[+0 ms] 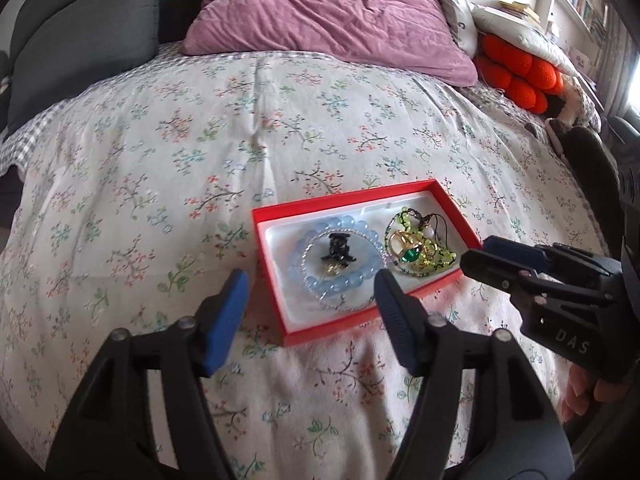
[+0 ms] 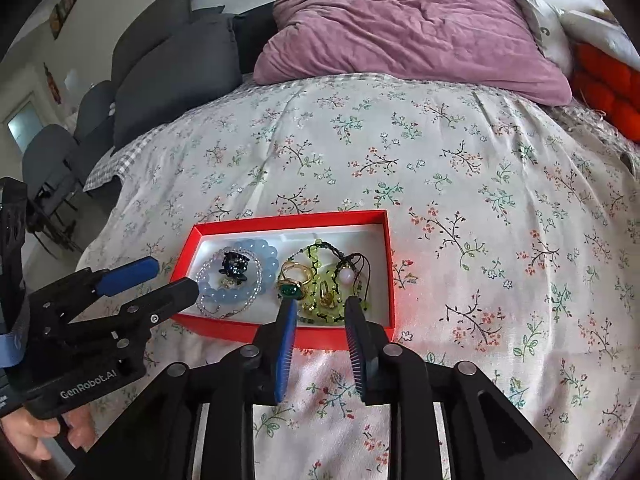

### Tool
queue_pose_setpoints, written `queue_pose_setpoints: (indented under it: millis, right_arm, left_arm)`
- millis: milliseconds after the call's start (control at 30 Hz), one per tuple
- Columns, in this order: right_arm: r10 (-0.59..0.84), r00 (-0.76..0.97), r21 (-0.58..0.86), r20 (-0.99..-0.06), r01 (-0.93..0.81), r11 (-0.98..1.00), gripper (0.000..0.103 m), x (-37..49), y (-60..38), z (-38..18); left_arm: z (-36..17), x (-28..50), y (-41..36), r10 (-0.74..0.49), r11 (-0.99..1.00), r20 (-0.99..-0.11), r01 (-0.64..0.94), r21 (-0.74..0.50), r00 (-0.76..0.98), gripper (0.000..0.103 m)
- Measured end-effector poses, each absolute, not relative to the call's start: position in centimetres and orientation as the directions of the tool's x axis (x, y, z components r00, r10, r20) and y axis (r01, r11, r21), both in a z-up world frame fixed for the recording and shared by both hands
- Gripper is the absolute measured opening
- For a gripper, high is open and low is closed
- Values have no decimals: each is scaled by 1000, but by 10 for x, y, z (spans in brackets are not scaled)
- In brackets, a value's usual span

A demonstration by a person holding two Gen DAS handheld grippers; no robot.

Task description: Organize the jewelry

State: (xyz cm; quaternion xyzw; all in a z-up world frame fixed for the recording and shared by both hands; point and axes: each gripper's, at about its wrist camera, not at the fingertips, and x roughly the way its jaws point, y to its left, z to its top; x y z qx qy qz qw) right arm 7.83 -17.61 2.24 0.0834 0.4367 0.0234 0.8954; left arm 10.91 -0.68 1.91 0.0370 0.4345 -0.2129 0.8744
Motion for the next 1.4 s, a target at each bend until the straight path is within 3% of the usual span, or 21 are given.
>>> queue_pose_setpoints:
  millis: [33, 67, 233, 300, 467, 633, 1400]
  right_arm:
    - [113, 618, 167, -778, 29, 986, 48, 76, -177, 24]
    - [104, 623, 160, -775, 34, 987, 65, 72, -177, 26]
    - [67, 612, 133, -788, 63, 989, 71, 58, -178, 33]
    - [51, 596, 119, -801, 74, 990, 83, 53, -175, 33]
    - [38, 557, 93, -830, 71, 993, 103, 38, -164, 34]
    - [-22, 529, 51, -848, 123, 991, 103, 28, -164, 35]
    - [-69, 415, -14, -907, 133, 991, 103, 41, -168, 13]
  left_arm:
    - [20, 107, -3, -336, 911, -779, 392, -127, 529, 71]
    - [19, 105, 1, -328, 918, -785, 374, -134, 525, 73]
    - [11, 95, 17, -233, 956, -853, 269, -114, 467, 92]
    - [8, 88, 21, -182, 966, -875, 247, -74, 448, 102]
    - [3, 76, 32, -119, 983, -909, 174, -53, 399, 102]
    - [4, 68, 30, -57, 988, -905, 152, 8, 421, 102]
    - [0, 65, 6, -54, 981, -902, 192, 33, 428, 102]
